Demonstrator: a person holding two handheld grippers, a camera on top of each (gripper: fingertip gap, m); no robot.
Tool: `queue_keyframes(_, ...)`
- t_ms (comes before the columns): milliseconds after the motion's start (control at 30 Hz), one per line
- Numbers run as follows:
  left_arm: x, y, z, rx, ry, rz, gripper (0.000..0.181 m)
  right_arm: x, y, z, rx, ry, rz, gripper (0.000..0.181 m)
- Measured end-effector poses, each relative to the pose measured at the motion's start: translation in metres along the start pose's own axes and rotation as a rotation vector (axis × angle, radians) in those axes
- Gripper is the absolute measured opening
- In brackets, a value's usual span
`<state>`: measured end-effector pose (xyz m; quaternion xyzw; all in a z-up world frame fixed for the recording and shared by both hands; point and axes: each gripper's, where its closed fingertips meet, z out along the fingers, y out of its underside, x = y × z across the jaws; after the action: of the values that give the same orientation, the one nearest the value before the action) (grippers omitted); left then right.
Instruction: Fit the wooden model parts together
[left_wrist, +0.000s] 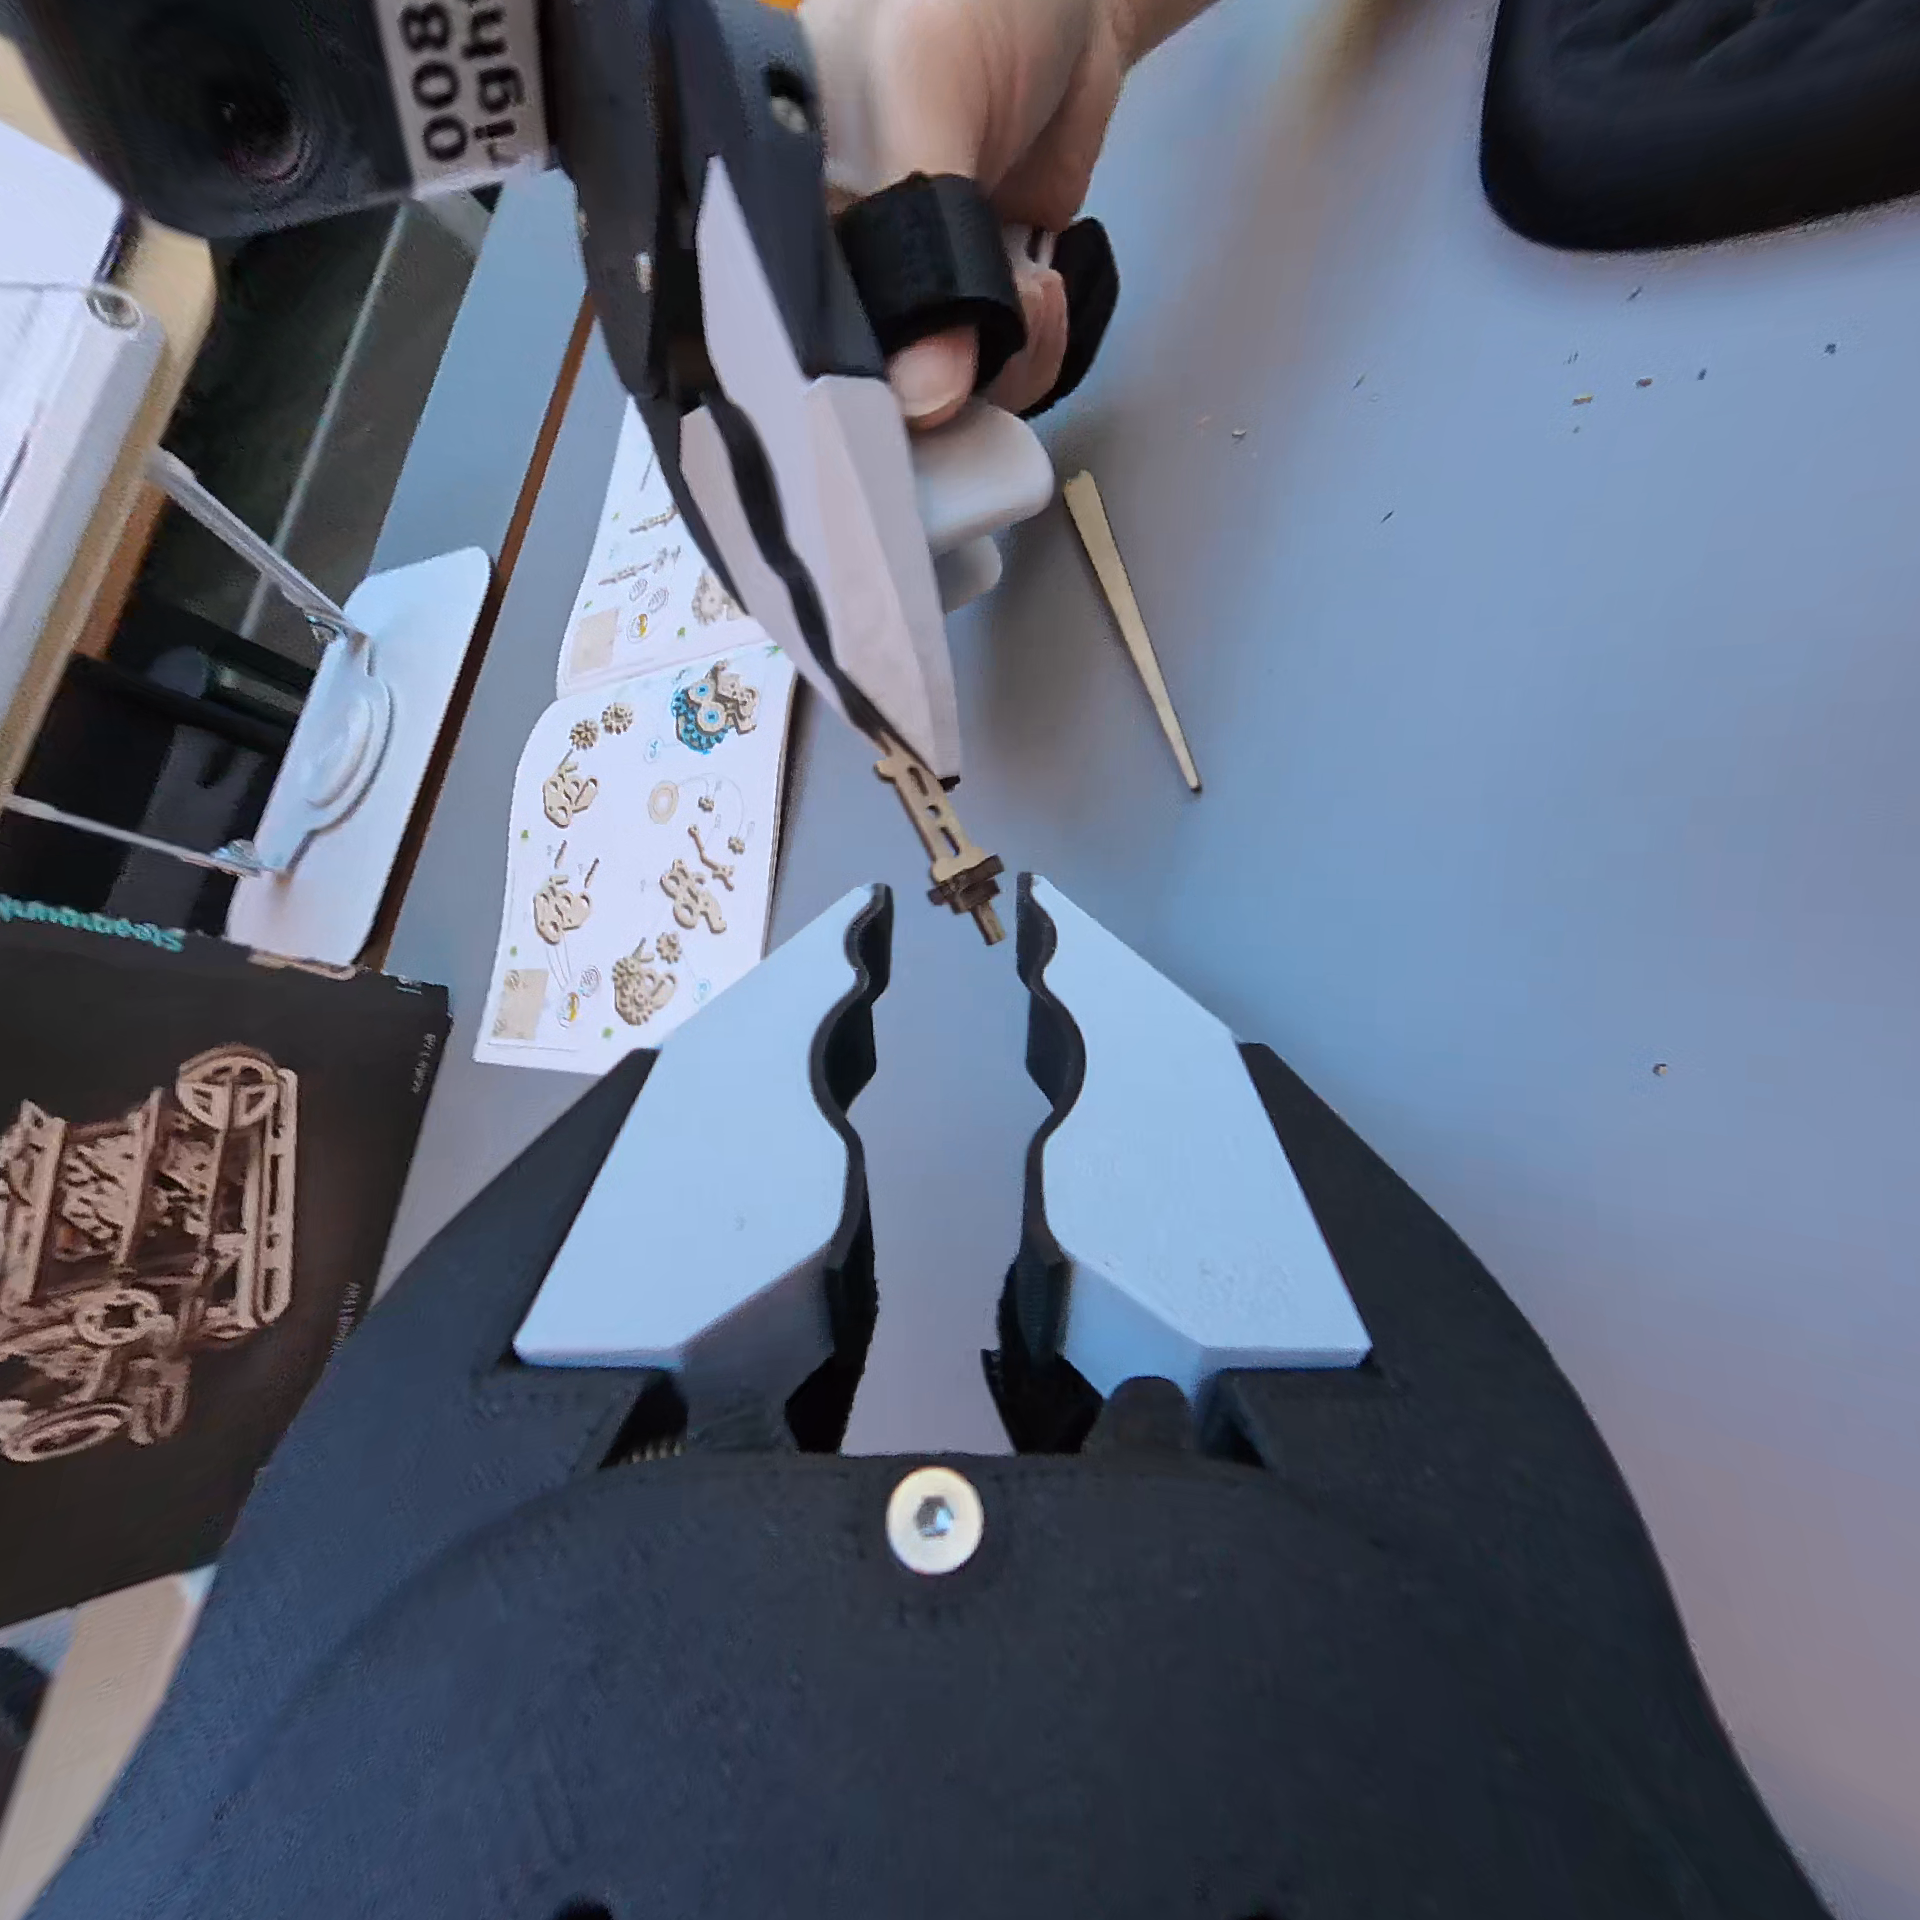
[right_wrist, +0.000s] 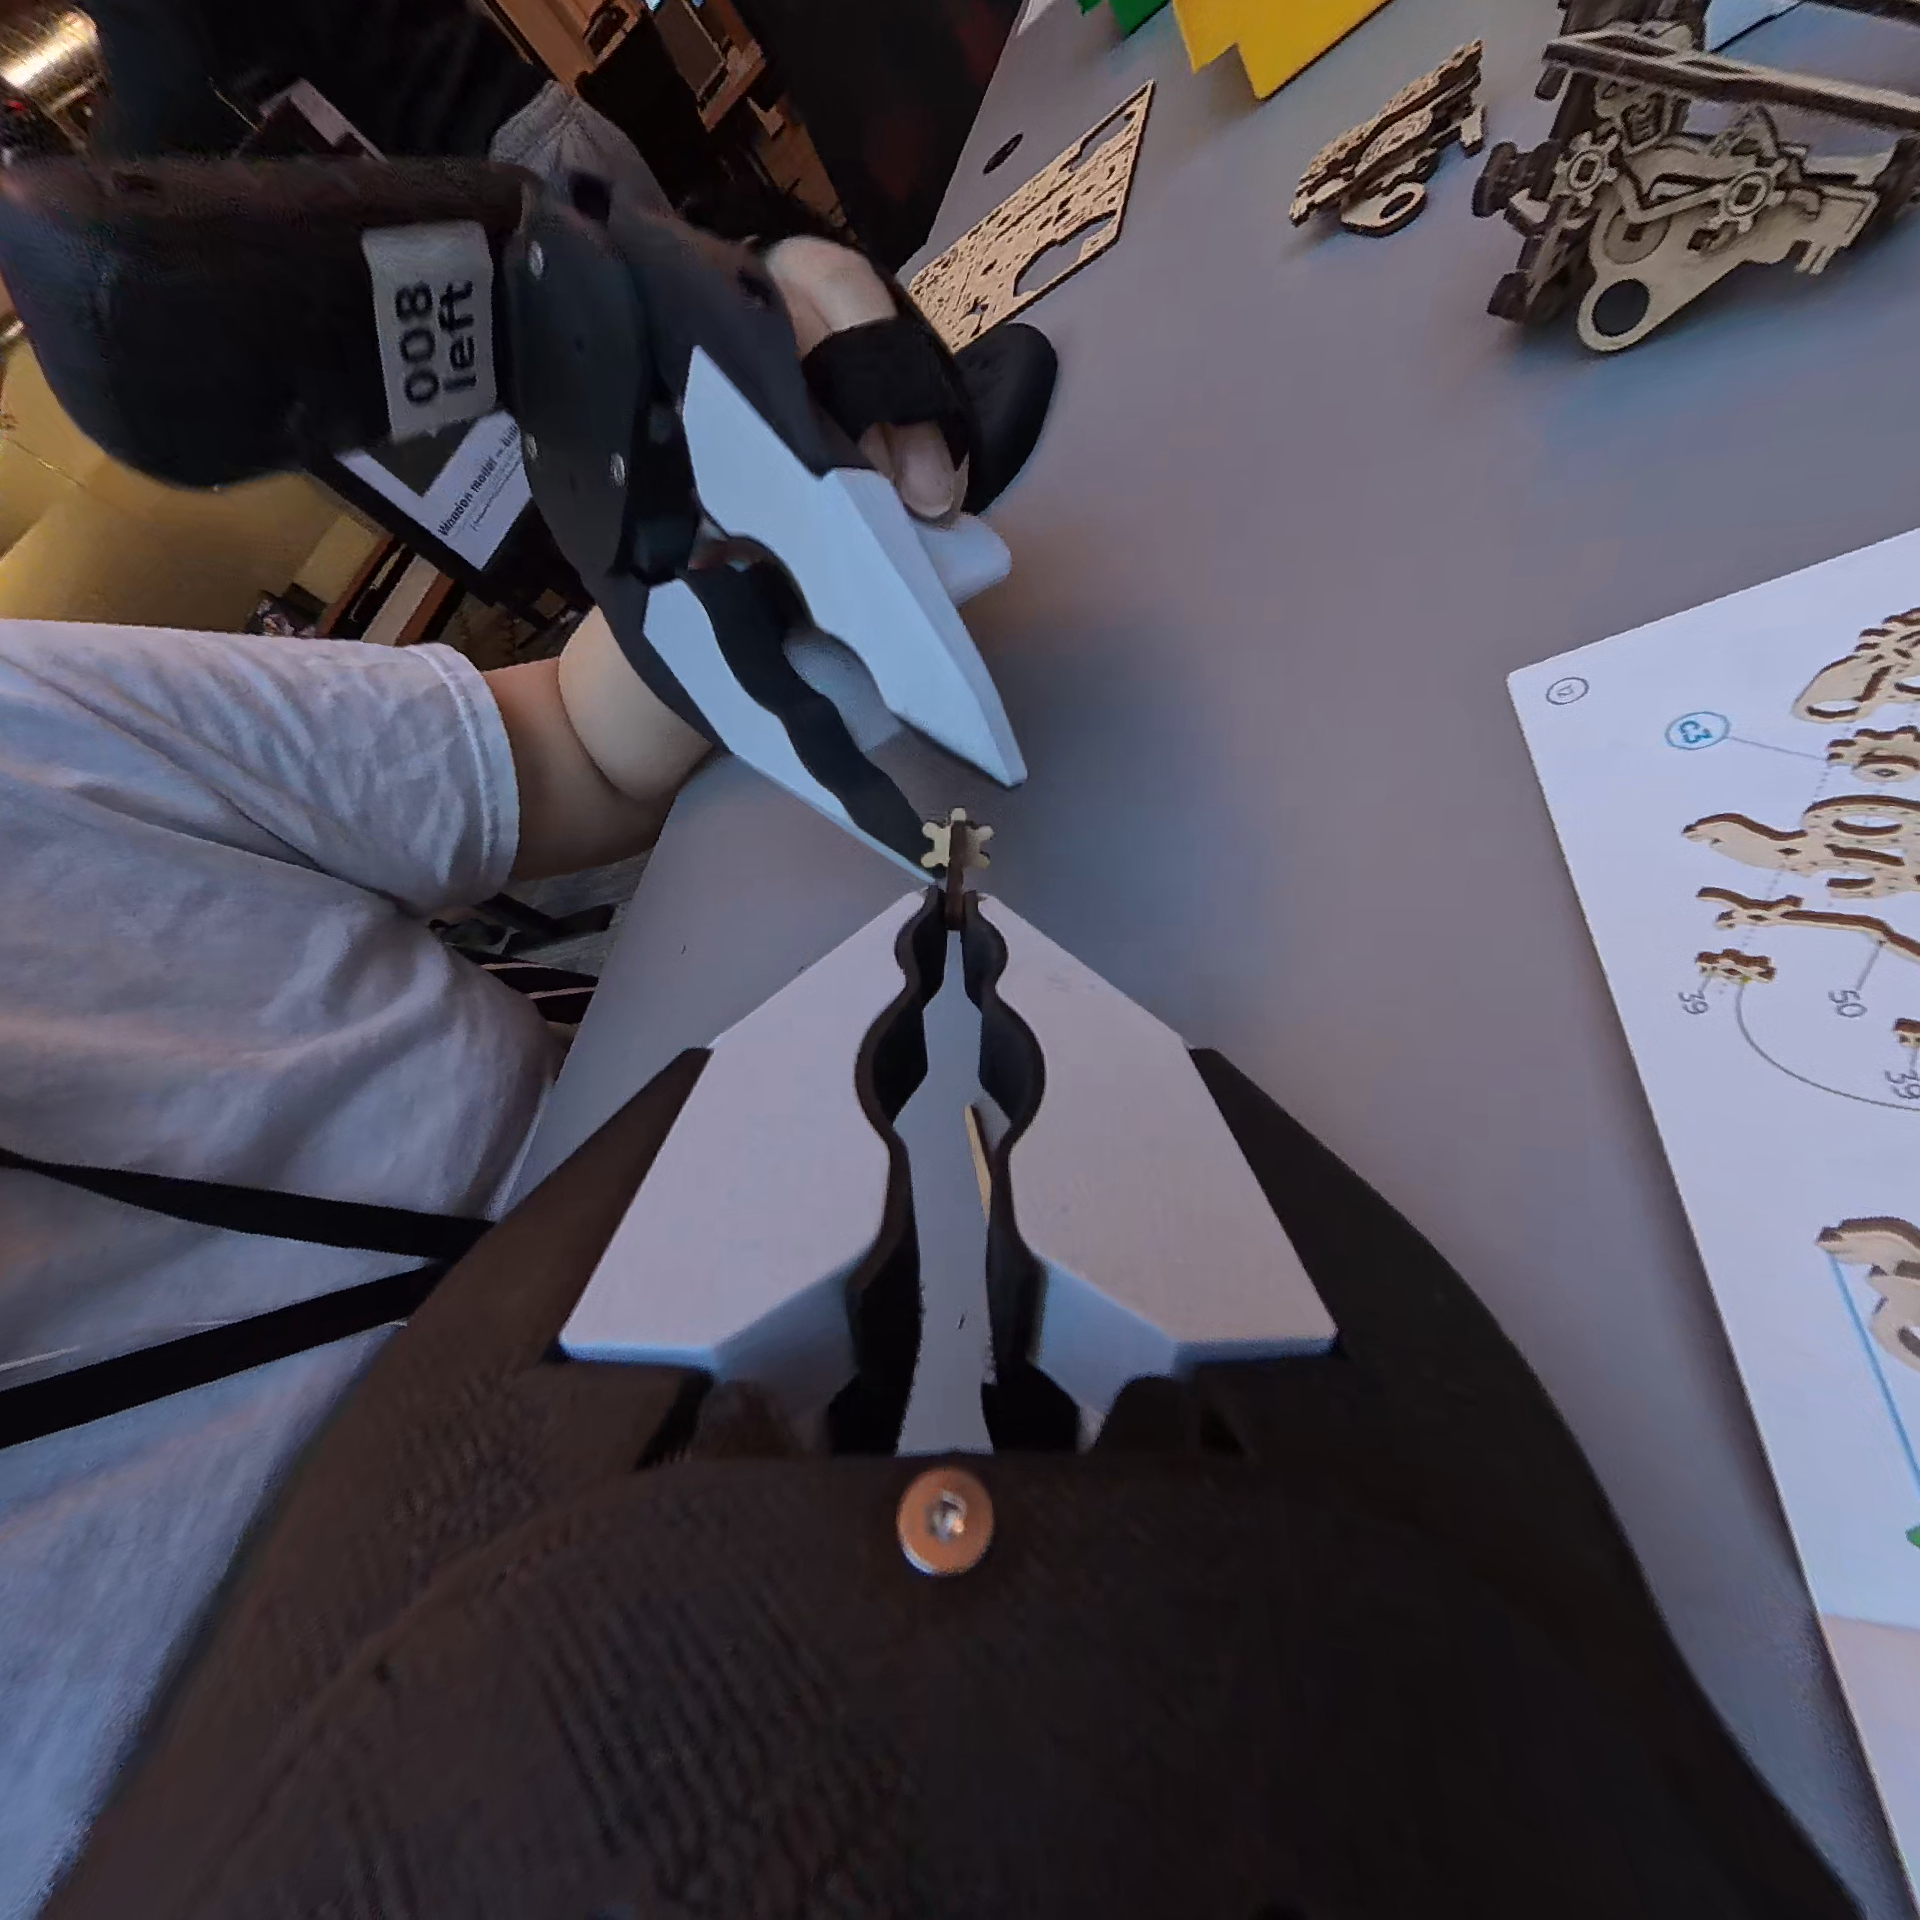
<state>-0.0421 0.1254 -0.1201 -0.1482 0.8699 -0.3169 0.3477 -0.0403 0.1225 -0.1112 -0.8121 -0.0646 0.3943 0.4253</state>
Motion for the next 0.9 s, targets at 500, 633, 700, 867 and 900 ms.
queue_keyframes(500, 0.013, 0.012, -0.024, 0.13, 0.377, -0.453, 0.022, -0.008, -0.011, 0.014, 0.111, 0.309, -0.657, 0.0)
queue_keyframes(633, 0.023, 0.013, -0.017, 0.106, 0.41, -0.437, 0.019, -0.015, -0.008, 0.017, 0.089, 0.359, -0.829, 0.0)
queue_keyframes(700, 0.024, 0.013, -0.016, 0.104, 0.417, -0.432, 0.012, -0.017, -0.007, 0.019, 0.086, 0.356, -0.853, 0.0)
queue_keyframes(867, 0.021, 0.011, -0.016, 0.114, 0.391, -0.403, 0.004, -0.021, -0.009, 0.018, 0.11, 0.345, -0.868, 0.0)
queue_keyframes(900, 0.021, 0.01, -0.017, 0.12, 0.384, -0.396, 0.004, -0.022, -0.01, 0.017, 0.121, 0.334, -0.861, 0.0)
